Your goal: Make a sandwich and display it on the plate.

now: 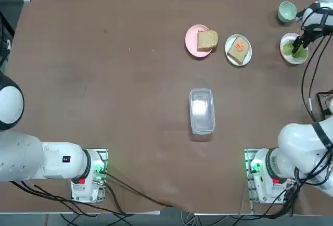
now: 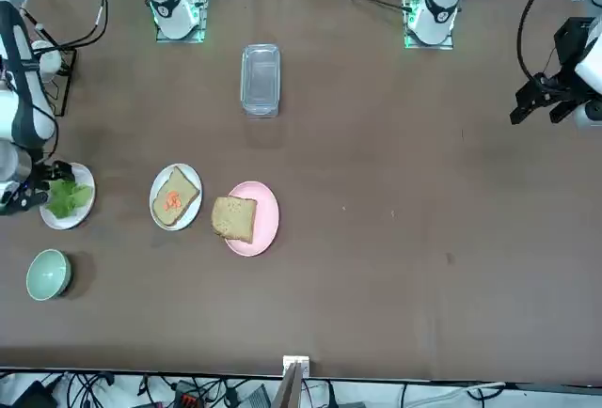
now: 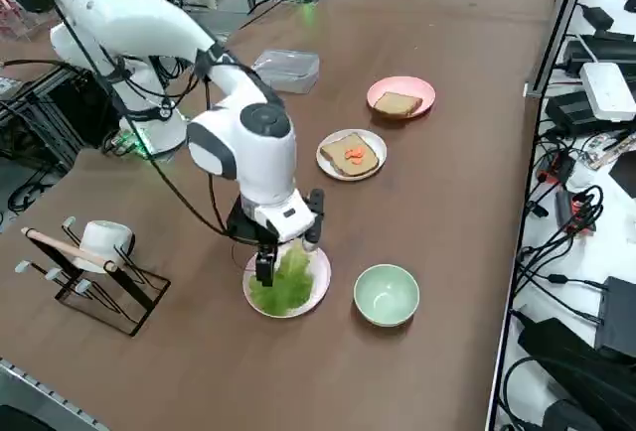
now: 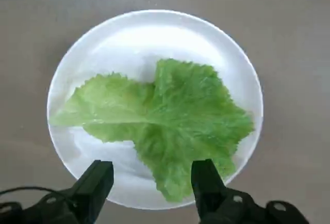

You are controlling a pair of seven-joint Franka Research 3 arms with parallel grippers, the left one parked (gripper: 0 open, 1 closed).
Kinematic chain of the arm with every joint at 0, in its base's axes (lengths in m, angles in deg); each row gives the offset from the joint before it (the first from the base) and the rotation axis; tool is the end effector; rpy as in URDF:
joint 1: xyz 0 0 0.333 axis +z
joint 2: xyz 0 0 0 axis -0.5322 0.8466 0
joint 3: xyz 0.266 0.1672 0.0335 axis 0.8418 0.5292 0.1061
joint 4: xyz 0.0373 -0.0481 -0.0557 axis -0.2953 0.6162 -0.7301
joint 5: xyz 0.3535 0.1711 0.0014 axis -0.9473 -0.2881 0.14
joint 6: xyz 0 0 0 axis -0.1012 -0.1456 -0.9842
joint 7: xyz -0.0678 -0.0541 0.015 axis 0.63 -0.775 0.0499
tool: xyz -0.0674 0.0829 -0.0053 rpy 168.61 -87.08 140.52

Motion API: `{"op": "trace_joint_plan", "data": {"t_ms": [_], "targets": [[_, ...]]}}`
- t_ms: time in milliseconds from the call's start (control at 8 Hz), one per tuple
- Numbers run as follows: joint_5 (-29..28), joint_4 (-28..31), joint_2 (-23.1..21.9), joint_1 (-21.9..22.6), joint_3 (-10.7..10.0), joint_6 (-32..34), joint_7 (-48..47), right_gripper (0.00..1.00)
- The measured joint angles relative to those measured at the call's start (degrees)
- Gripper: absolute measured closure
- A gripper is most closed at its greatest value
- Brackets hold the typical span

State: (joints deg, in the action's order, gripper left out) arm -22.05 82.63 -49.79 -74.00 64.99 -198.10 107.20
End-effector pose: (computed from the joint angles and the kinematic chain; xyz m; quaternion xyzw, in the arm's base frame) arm 0.5765 -0.2850 0.2187 0.9814 0.1667 -0.0769 0.0564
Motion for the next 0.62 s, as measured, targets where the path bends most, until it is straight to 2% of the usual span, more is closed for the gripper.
{"op": "trace_joint_plan", "data": {"t_ms": [125, 375, 625], "targets": [[0.1, 0.0, 0.6, -0.1, 0.0, -0.7, 0.1, 0.07], [1.4, 0.0, 1.0, -0.1, 0.0, -1.4, 0.2, 0.19], [4.0, 0.0, 1.3, -0.1, 0.0, -1.6, 0.2, 0.22]]}}
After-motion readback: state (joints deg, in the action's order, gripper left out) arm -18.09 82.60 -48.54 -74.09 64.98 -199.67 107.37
